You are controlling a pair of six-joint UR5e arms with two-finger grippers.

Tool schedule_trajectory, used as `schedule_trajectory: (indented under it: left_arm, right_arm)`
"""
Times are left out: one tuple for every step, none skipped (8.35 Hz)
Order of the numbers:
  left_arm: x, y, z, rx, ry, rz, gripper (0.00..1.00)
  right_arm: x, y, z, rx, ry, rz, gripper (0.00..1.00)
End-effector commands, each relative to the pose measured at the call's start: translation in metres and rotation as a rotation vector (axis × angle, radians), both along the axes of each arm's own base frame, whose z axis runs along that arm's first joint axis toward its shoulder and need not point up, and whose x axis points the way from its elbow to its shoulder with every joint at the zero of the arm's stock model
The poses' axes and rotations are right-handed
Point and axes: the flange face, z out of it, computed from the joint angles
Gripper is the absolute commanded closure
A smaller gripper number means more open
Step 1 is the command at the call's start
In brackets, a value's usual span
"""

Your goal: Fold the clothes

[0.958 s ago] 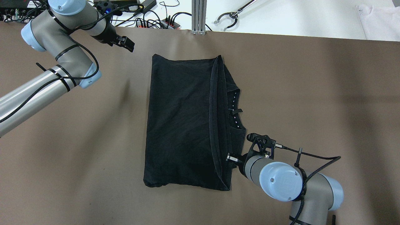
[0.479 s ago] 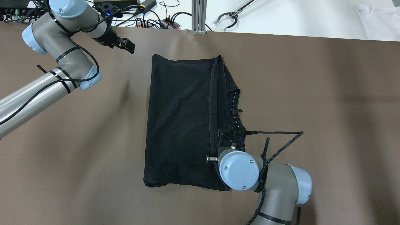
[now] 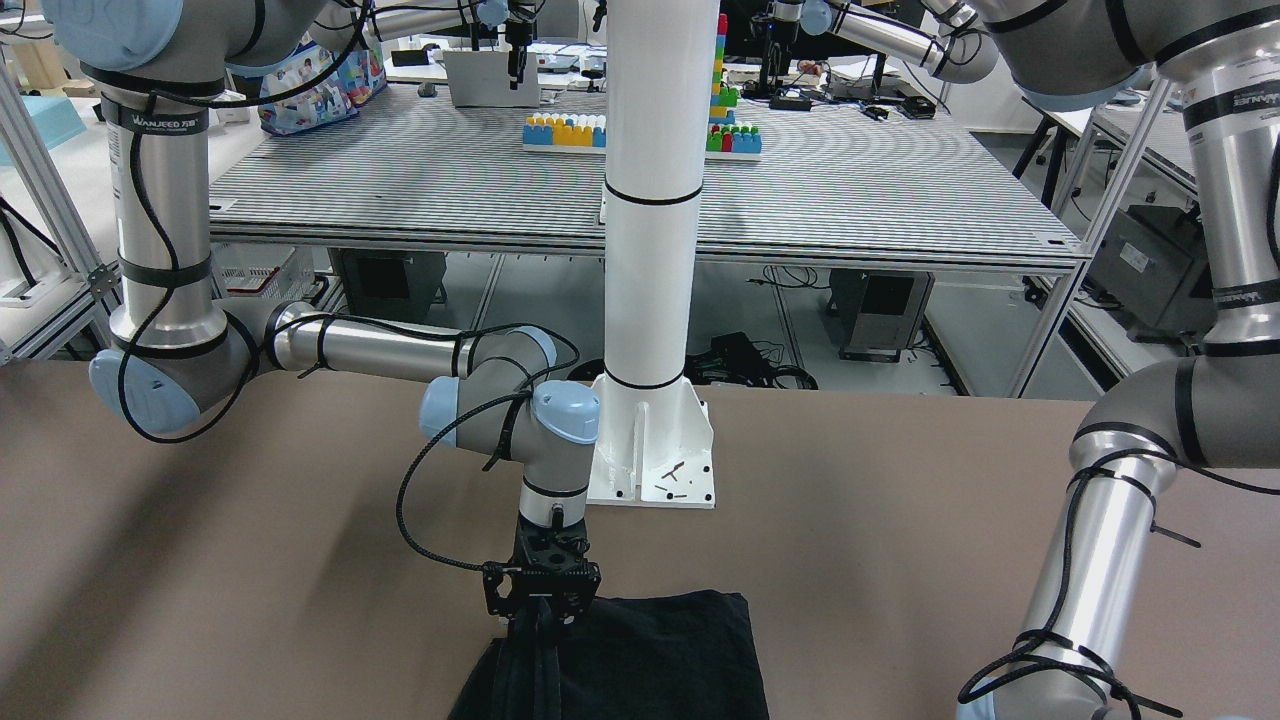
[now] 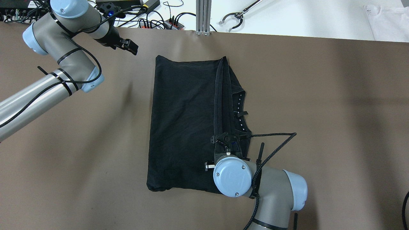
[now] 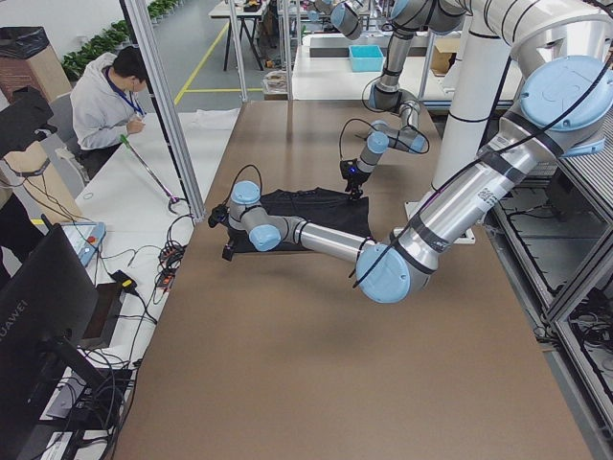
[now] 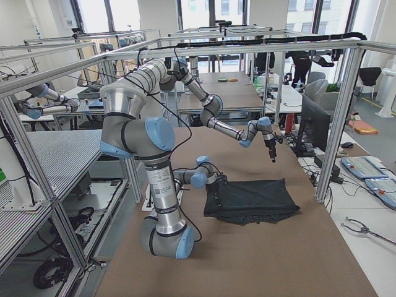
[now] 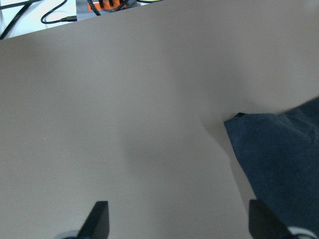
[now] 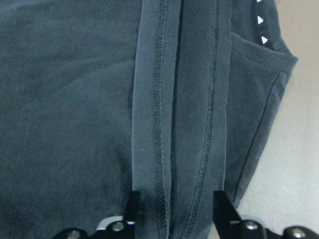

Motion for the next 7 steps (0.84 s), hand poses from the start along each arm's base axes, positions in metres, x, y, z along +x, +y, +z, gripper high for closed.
schedule_trajectory:
  left_arm:
    - [0.001, 0.0, 0.001, -0.001, -0.001, 0.001, 0.0]
    - [0.0, 0.0, 0.004, -0.003, -0.003, 0.0, 0.0]
    - [0.005, 0.004, 0.007, -0.007, -0.004, 0.007, 0.0]
    - [0.006, 0.004, 0.006, -0.008, -0.005, 0.009, 0.0]
    - [0.007, 0.005, 0.006, -0.007, -0.004, 0.01, 0.0]
    - [0.009, 0.005, 0.006, -0.008, -0.005, 0.012, 0.0]
    - [0.008, 0.005, 0.006, -0.007, -0.004, 0.012, 0.0]
  right_arm:
    - [-0.01, 0.009, 0.006, 0.019, 0.033, -0.025, 0.51]
    - [-0.01, 0.009, 0.003, 0.02, 0.03, -0.026, 0.52]
    - [-0.009, 0.009, 0.004, 0.02, 0.028, -0.024, 0.52]
    - [-0.01, 0.01, -0.006, 0.021, 0.011, -0.028, 0.51]
    - [-0.011, 0.011, -0.011, 0.021, 0.006, -0.03, 0.46]
    - [-0.012, 0.013, -0.01, 0.022, 0.008, -0.033, 0.41]
    - [-0.015, 0.02, -0.006, 0.022, 0.014, -0.044, 0.41]
